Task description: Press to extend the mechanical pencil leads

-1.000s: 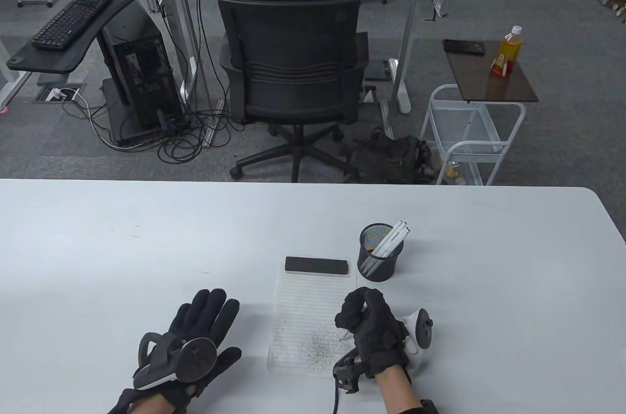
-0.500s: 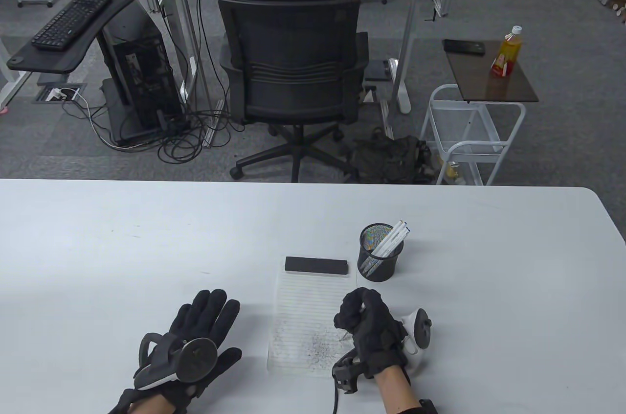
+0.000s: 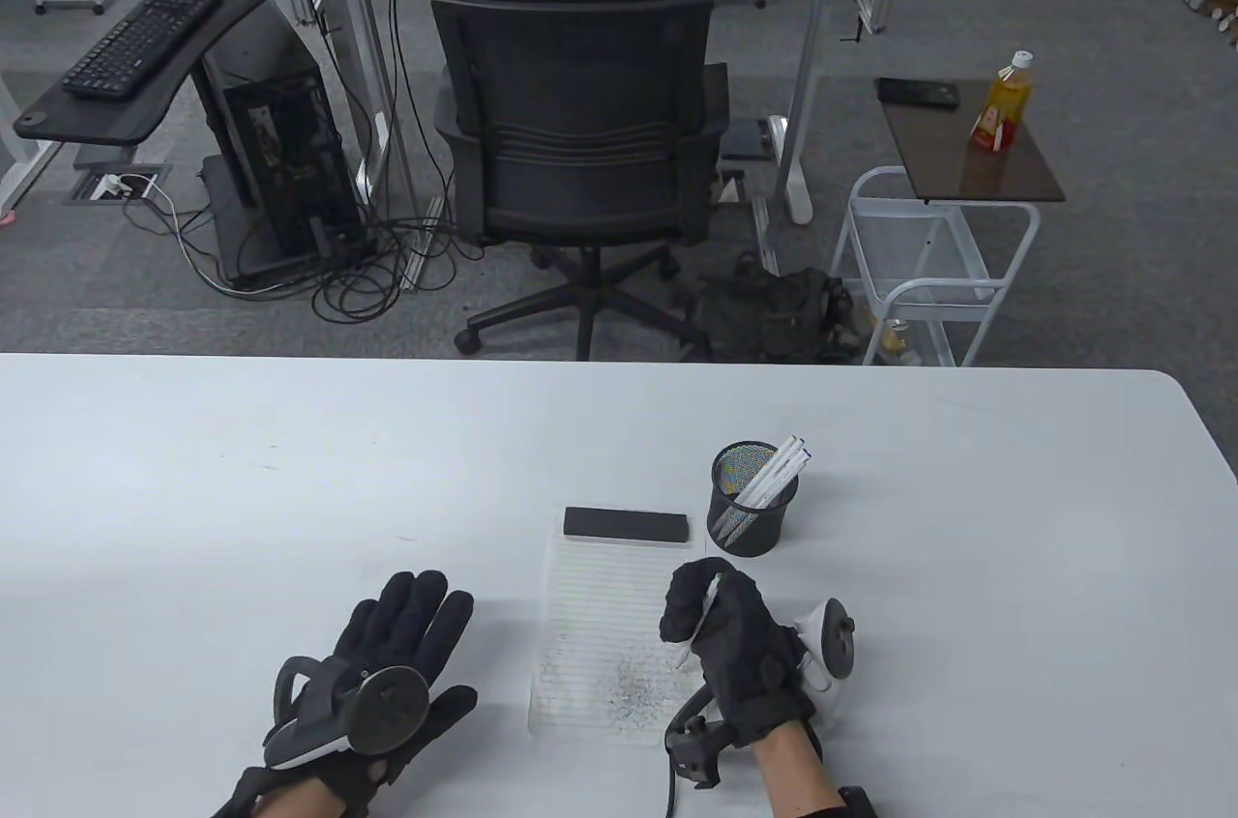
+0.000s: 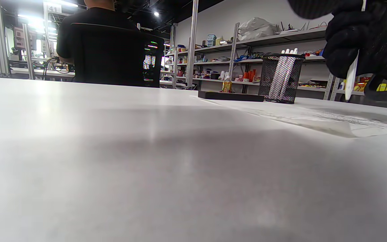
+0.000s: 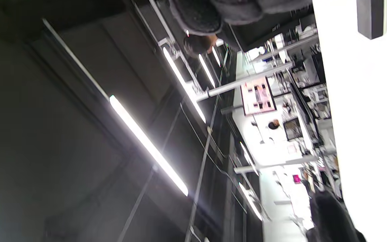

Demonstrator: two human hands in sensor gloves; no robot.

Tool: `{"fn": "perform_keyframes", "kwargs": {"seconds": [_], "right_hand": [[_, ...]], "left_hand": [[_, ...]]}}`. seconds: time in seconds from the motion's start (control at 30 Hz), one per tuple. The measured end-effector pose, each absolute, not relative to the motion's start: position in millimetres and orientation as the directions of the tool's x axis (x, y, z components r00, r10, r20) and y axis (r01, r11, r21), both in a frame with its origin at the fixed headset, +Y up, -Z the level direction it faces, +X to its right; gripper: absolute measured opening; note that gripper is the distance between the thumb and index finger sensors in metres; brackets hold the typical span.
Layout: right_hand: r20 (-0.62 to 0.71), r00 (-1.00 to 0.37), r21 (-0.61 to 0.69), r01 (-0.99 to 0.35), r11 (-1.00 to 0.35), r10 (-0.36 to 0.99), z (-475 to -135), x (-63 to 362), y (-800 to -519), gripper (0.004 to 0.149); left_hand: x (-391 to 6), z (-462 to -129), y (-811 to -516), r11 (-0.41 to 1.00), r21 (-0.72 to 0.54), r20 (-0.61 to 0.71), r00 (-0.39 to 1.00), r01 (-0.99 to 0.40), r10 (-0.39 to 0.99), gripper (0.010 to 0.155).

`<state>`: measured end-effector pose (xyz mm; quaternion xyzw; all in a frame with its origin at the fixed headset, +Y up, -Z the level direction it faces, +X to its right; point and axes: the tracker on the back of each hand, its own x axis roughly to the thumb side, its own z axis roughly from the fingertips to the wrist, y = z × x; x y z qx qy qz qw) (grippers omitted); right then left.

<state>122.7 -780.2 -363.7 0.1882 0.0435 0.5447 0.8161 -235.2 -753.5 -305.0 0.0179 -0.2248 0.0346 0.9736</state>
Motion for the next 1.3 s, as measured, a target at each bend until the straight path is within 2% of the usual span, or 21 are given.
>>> {"fn": "perform_keyframes", "kwargs": {"seconds": [0.03, 0.1, 0.13, 0.2, 0.3, 0.4, 0.5, 0.63, 0.8, 1.1, 1.3], "right_hand": [[0.134, 0.374, 0.355, -0.883, 0.308, 0.918, -364.0, 124.6, -775.2, 0.059], [0.156, 0.227, 0.298, -0.939, 0.173, 0.961, -365.7, 130.8, -760.2, 0.052], [0.197, 0.144, 0.278, -0.957, 0.086, 0.970, -367.2, 133.6, -755.0, 0.049], [0.233, -0.127, 0.241, -0.953, -0.183, 0.964, -367.6, 141.1, -741.4, 0.048], [0.267, -0.433, 0.242, -0.834, -0.495, 0.861, -369.2, 148.5, -734.2, 0.050], [0.252, -0.638, 0.272, -0.675, -0.686, 0.727, -372.5, 154.5, -738.0, 0.051], [0.270, -0.770, 0.282, -0.510, -0.812, 0.578, -379.2, 158.3, -746.8, 0.052], [0.355, -0.861, 0.244, -0.292, -0.925, 0.365, -387.2, 154.4, -756.3, 0.056], [0.391, -0.905, 0.219, -0.085, -0.972, 0.167, -391.5, 146.6, -765.5, 0.051], [0.452, -0.891, 0.152, 0.029, -0.988, 0.043, -402.1, 139.0, -770.6, 0.045], [0.463, -0.886, 0.119, 0.028, -0.992, 0.030, -403.5, 136.3, -769.4, 0.044]], "left_hand": [[-235.2, -305.0, -753.5, 0.997, 0.020, 0.439, 0.897, -0.075, 0.059, 0.087], [-235.3, -305.3, -753.5, 0.997, 0.022, 0.438, 0.898, -0.071, 0.054, 0.087], [-235.4, -305.3, -753.5, 0.997, 0.022, 0.437, 0.898, -0.070, 0.053, 0.087], [-235.5, -305.4, -753.8, 0.997, 0.019, 0.436, 0.898, -0.068, 0.053, 0.087], [-235.8, -305.6, -753.5, 0.998, 0.020, 0.436, 0.899, -0.068, 0.052, 0.087], [-236.2, -306.0, -753.6, 0.997, 0.021, 0.435, 0.899, -0.068, 0.052, 0.087], [-235.9, -306.0, -753.5, 0.998, 0.022, 0.436, 0.899, -0.065, 0.049, 0.087], [-235.3, -306.0, -754.0, 0.997, 0.019, 0.439, 0.896, -0.073, 0.057, 0.088], [-234.6, -306.3, -754.7, 0.998, 0.018, 0.443, 0.895, -0.065, 0.050, 0.088], [-233.6, -307.2, -757.8, 0.999, 0.006, 0.444, 0.895, -0.052, 0.044, 0.088], [-233.3, -307.3, -757.6, 0.999, 0.004, 0.444, 0.895, -0.050, 0.043, 0.088]]}}
